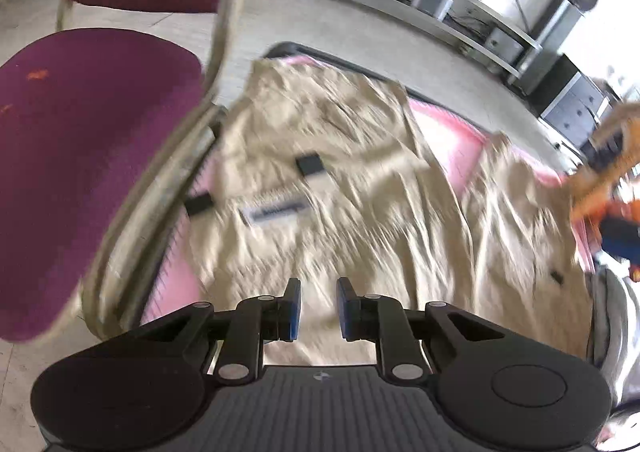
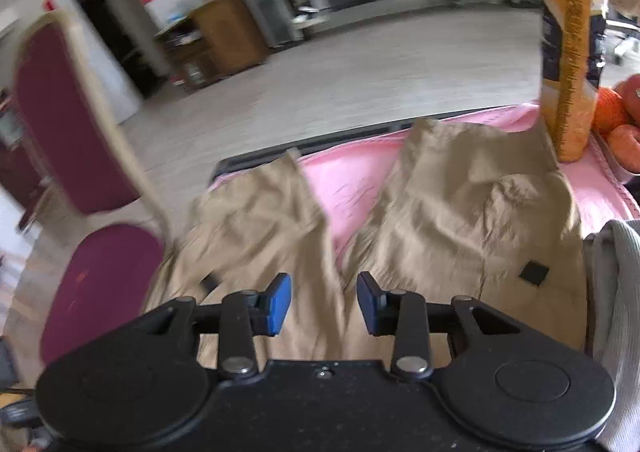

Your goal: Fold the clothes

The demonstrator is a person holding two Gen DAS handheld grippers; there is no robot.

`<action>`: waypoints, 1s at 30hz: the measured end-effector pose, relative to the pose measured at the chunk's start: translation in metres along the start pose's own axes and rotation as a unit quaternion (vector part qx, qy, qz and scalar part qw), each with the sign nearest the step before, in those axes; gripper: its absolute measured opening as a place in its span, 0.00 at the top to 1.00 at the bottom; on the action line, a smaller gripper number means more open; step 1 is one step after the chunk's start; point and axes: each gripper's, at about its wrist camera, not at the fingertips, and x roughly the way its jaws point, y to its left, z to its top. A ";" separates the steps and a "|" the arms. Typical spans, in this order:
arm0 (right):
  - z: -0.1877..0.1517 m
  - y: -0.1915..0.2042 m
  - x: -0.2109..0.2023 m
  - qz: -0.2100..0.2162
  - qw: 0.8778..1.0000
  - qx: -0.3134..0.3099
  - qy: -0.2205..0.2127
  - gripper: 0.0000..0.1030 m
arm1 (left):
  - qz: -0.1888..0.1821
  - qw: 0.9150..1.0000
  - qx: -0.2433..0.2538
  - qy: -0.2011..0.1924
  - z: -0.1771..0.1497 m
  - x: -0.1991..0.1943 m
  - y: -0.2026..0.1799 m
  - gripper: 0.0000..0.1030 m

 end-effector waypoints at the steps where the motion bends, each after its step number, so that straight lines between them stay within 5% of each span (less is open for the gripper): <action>1: -0.006 0.001 -0.003 0.010 1.000 -0.007 -0.003 0.65 | -0.002 1.000 0.001 0.001 -0.004 0.004 -0.003 0.84; 6: -0.029 0.009 0.038 0.011 0.999 -0.023 -0.024 0.71 | 0.028 0.999 -0.019 0.005 -0.010 0.032 0.002 0.88; 9: -0.039 0.010 0.078 0.052 0.999 -0.005 0.004 0.72 | 0.032 0.999 -0.036 0.015 -0.007 0.041 0.013 0.88; 16: -0.065 0.007 0.171 0.227 0.957 0.054 0.172 0.71 | 0.105 0.992 -0.053 0.055 -0.010 0.065 0.035 0.83; 19: -0.063 -0.019 0.187 0.207 0.962 0.085 0.155 0.92 | 0.110 0.991 -0.051 0.055 -0.010 0.063 0.036 0.83; 22: -0.053 -0.075 0.175 0.142 0.967 0.199 0.066 0.99 | 0.112 0.991 -0.048 0.055 -0.010 0.063 0.036 0.84; 24: -0.046 -0.094 0.153 0.103 0.966 0.232 0.041 0.95 | 0.119 0.991 -0.035 0.054 -0.010 0.065 0.032 0.84; 27: -0.035 -0.110 0.111 0.048 0.968 0.244 0.010 0.72 | 0.128 0.991 -0.009 0.047 -0.011 0.065 0.024 0.85; 30: -0.028 -0.106 0.048 0.076 0.975 0.208 -0.006 0.72 | 0.122 0.992 0.000 0.025 -0.017 0.052 0.019 0.85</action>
